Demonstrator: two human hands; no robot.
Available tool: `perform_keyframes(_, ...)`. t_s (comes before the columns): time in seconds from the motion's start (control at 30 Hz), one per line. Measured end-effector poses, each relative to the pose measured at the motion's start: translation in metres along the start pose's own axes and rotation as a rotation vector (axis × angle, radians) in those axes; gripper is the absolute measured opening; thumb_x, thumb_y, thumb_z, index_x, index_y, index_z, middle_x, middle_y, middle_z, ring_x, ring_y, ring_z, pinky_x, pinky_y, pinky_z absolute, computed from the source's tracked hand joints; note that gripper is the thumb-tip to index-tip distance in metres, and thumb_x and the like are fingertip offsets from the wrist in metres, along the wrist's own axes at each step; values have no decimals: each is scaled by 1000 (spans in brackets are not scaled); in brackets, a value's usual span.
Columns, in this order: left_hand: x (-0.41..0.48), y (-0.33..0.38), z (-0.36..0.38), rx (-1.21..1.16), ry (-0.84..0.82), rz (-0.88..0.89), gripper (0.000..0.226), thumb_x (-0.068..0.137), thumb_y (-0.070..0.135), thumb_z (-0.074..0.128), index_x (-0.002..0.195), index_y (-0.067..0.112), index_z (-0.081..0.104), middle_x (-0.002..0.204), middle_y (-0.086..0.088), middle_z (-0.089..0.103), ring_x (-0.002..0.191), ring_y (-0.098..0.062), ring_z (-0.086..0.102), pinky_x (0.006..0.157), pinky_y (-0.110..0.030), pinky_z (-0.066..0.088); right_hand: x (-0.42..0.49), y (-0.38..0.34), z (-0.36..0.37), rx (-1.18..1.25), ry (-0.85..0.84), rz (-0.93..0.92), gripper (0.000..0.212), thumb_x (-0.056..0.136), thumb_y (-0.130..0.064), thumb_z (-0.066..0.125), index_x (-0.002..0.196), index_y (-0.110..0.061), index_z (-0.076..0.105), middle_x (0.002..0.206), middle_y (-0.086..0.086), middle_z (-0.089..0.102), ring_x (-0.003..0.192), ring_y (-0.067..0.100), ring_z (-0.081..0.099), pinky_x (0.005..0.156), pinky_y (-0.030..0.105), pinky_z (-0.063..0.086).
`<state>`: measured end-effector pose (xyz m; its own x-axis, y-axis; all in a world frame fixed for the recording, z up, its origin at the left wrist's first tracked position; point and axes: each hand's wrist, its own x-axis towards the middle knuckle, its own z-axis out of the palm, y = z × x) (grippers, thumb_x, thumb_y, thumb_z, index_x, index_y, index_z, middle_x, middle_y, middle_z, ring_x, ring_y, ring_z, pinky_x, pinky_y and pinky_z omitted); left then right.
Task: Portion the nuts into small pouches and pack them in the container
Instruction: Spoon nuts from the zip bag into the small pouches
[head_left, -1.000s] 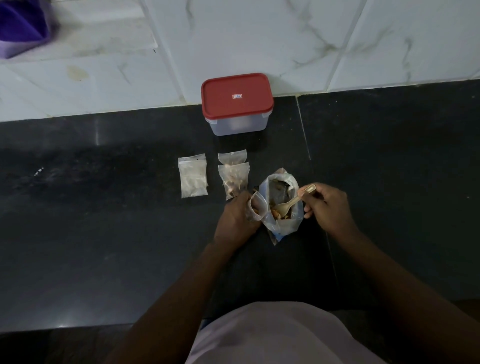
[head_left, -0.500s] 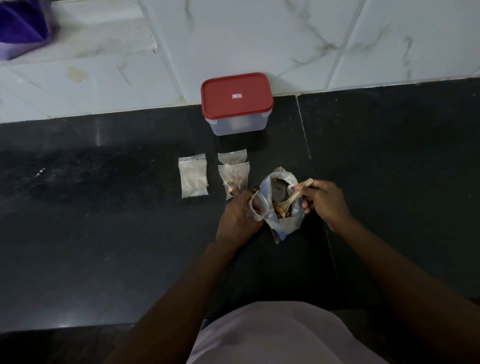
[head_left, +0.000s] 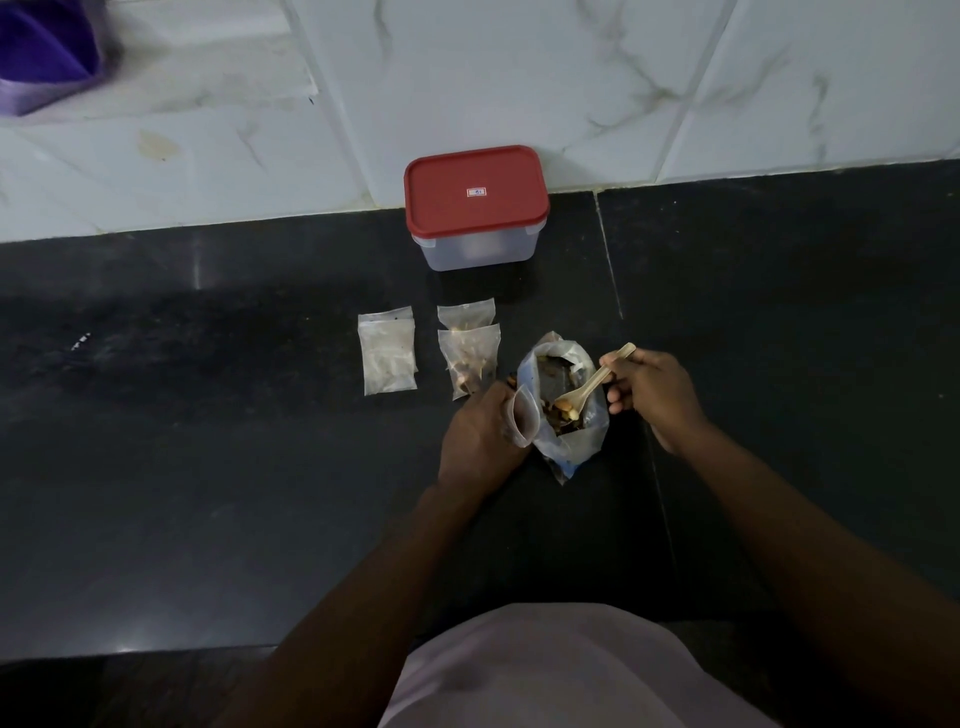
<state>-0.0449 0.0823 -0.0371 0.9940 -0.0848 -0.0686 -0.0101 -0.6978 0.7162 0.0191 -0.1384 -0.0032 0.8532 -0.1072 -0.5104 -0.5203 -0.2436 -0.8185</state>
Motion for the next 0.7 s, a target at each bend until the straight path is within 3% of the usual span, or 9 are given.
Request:
perform_keyframes(0.27,-3,-1,-8,-127,-4,-79,44,78,29,87,114,21,63,107,8,68,97,-4,65,83,-32,59,-5,-4,-7,277,-55,79,15,103,-15,58,102,-6,70,78,8,65,66,15,62,62,29,55)
perform_keyframes(0.7,2,6,-18,-229,2,-94,41,75,31,83,109,28,62,105,12,65,97,-3,63,82,-30,57,-27,-39,-1,495,-119,15,18,104,-15,53,106,-5,68,81,5,66,69,12,64,62,26,58)
